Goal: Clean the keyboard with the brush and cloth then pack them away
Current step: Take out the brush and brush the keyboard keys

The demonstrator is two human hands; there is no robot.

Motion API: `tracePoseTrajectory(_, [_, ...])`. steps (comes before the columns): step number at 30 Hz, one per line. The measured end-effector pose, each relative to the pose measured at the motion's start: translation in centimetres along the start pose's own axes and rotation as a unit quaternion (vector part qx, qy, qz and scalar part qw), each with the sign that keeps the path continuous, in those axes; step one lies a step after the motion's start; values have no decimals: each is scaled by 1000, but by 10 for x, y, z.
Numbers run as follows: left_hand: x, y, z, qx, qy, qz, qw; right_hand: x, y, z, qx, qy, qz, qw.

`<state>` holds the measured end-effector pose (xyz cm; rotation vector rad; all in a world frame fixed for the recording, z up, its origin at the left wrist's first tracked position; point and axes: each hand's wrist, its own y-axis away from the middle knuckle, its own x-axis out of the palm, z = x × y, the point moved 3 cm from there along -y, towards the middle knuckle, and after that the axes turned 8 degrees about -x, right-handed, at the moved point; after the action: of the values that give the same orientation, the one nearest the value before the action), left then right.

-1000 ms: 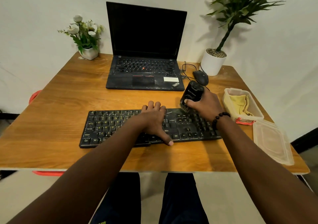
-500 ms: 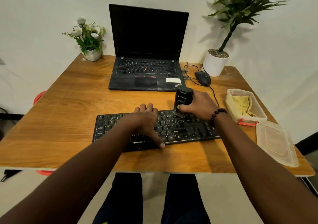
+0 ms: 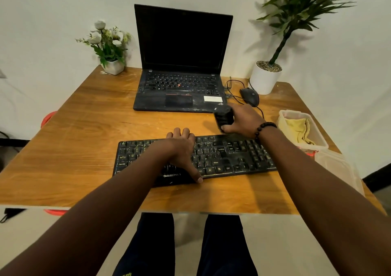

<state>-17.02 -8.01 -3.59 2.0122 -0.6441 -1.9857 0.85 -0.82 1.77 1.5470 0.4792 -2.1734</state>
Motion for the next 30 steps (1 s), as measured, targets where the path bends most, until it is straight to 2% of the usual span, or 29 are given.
tracePoseTrajectory(3, [2,-1,2,1,4,-2,1000,2,5,2,14,-59,-24,998])
tracePoseTrajectory(7, [4,-2,3,3,2,-7,1000,22,14,2,45,-80,-40,995])
tracePoseTrajectory(11, [5,-2,5,7,-5,-7,1000,18,22,6,49,-89,-17,995])
tracePoseTrajectory(16, [4,2,3,12,-11,-13,1000,16,17,14,80,-102,-118,985])
tracePoseTrajectory(19, [4,3,3,12,-10,-17,1000,30,10,21,75,-76,-77,991])
tracePoseTrajectory(21, [4,2,3,13,-11,-20,1000,30,9,26,61,-107,-43,992])
tracePoseTrajectory(26, [4,2,3,16,-10,-24,1000,26,9,28,57,-101,-108,987])
tracePoseTrajectory(30, [5,3,3,17,-10,-24,1000,30,13,25,44,-95,-45,994])
